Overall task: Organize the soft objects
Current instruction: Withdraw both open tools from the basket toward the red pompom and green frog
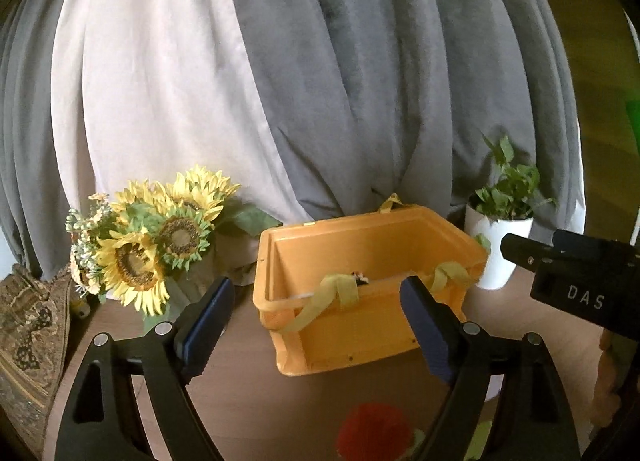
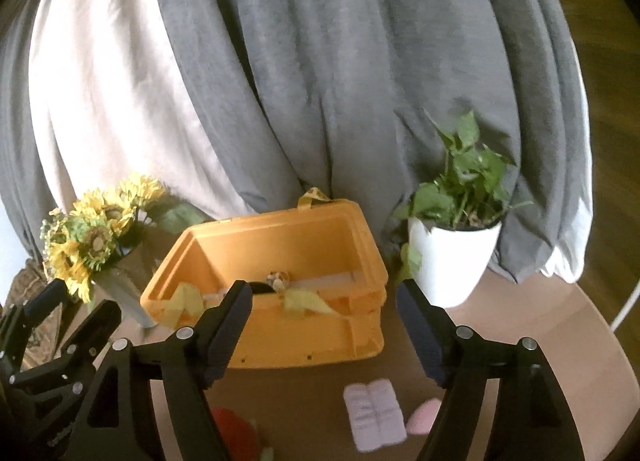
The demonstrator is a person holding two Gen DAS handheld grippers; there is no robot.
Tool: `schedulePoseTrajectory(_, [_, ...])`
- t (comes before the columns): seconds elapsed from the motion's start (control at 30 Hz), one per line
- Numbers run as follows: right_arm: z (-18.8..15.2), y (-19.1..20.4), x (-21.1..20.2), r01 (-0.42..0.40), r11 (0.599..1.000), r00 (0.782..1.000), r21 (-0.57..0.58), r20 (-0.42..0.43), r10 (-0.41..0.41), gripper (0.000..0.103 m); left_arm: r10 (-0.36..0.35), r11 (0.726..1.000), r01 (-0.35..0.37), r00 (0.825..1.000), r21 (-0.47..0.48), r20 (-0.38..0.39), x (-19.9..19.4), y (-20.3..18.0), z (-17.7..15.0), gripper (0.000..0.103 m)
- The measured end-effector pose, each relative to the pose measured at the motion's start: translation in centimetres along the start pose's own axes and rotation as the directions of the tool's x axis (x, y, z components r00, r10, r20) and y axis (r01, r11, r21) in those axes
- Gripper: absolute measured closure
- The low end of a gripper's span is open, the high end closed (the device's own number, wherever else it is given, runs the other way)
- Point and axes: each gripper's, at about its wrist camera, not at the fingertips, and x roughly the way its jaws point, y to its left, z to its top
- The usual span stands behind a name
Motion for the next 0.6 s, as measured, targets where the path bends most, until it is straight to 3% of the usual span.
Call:
schedulePoseTrajectory(0.4, [-4.1,0.6,-3.3,0.073,0.997,0.997,0.009,-0.034,-0.073,0.027,-0.076,0.996,0.078,0.996,0.040,-0.054,-1.9,0.4,-3.6,0.017])
schedulePoseTrajectory(0.6, [-6.7,1.2,-4.2,0.089,0.996,0.993,0.002,-0.074,-0.088,0.027,-0.134,0.988,0.142,0.985,0.068,-0.106,-1.8,0.3,-5.6,0.017])
